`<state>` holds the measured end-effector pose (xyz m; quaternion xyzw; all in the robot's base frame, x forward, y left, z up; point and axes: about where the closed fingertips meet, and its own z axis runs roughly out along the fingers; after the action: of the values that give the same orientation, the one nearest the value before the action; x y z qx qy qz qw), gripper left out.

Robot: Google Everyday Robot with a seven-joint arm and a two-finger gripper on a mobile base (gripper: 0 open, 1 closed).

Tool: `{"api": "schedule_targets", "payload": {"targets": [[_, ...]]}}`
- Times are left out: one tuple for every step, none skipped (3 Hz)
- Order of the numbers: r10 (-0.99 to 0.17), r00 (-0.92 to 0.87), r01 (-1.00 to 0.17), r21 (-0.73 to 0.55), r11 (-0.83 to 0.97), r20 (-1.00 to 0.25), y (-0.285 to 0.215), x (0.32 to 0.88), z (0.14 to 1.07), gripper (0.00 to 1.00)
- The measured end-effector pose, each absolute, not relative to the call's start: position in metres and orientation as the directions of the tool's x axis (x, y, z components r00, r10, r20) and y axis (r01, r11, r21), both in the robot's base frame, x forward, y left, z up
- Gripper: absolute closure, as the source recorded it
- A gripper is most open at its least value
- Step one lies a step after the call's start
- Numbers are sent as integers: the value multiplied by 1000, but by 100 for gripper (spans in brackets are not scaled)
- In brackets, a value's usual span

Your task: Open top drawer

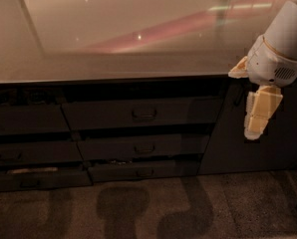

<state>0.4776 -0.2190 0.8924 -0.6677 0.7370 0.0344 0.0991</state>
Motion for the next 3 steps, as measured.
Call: {"api": "schedule_targets", "payload": {"targets": [[-979,-78,-992,-81,94,-186,-213,483,892,0],[-986,-46,-996,-69,58,-163,-195,489,889,0],[-996,45,-996,-77,-39,-82,-146,491,883,0]]}}
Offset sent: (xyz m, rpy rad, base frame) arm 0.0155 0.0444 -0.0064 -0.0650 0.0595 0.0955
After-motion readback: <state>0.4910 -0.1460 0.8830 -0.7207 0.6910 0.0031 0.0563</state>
